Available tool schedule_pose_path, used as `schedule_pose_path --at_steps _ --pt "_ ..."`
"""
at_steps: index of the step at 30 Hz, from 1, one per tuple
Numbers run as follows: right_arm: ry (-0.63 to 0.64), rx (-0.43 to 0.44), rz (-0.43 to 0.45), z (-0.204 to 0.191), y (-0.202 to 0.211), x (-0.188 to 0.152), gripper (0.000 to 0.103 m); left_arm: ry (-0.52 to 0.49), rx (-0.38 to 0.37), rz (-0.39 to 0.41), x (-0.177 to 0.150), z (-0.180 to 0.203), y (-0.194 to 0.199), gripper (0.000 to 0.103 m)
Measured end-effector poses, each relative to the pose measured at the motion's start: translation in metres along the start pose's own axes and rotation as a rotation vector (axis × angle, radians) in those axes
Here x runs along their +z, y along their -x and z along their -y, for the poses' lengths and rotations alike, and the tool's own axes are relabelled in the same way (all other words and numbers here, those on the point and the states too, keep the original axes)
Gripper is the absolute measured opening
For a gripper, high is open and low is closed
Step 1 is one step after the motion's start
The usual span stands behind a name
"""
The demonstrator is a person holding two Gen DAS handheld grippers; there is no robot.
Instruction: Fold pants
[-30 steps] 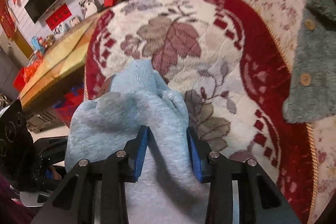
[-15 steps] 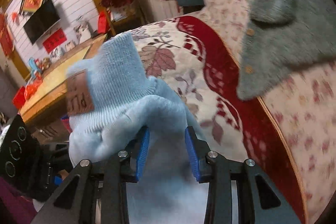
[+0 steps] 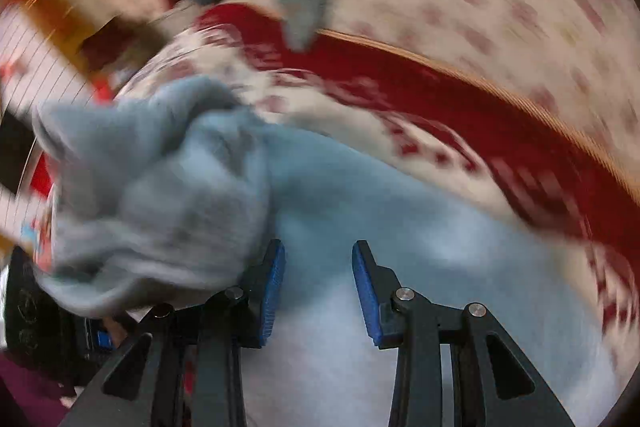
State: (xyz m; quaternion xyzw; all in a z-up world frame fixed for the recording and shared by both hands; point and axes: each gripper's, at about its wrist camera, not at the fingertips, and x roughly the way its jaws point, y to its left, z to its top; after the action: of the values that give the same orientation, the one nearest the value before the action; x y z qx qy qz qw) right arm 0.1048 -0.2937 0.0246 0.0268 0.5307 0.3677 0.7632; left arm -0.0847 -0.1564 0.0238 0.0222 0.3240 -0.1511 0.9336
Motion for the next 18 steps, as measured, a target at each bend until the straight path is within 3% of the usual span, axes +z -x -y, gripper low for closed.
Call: schedule_pose_path --at_steps 5,7,8,11,15,18 --pt "-0.088 0.022 0.091 0.018 0.048 -0.023 0.046 -0.034 -0.006 0.022 -0.005 0.01 0.026 0.078" --pt "-0.103 0.053 0.145 0.011 0.07 -0.029 0.07 -0.032 0.024 0.044 -0.006 0.009 0.042 0.079" --pt "-0.099 0.095 0.175 0.004 0.08 -0.032 0.074 -0.029 0.043 0.051 -0.005 0.006 0.047 0.081" --pt "-0.067 0.224 0.205 -0.023 0.089 -0.035 0.075 -0.024 0.107 0.075 0.002 -0.013 0.06 0.085" --pt "-0.067 0.334 0.172 -0.049 0.063 -0.036 0.075 -0.029 0.193 0.067 0.006 -0.034 0.065 0.085" --pt "-0.066 0.292 0.128 -0.052 0.032 -0.043 0.075 -0.015 0.242 0.046 0.008 -0.051 0.065 0.085"
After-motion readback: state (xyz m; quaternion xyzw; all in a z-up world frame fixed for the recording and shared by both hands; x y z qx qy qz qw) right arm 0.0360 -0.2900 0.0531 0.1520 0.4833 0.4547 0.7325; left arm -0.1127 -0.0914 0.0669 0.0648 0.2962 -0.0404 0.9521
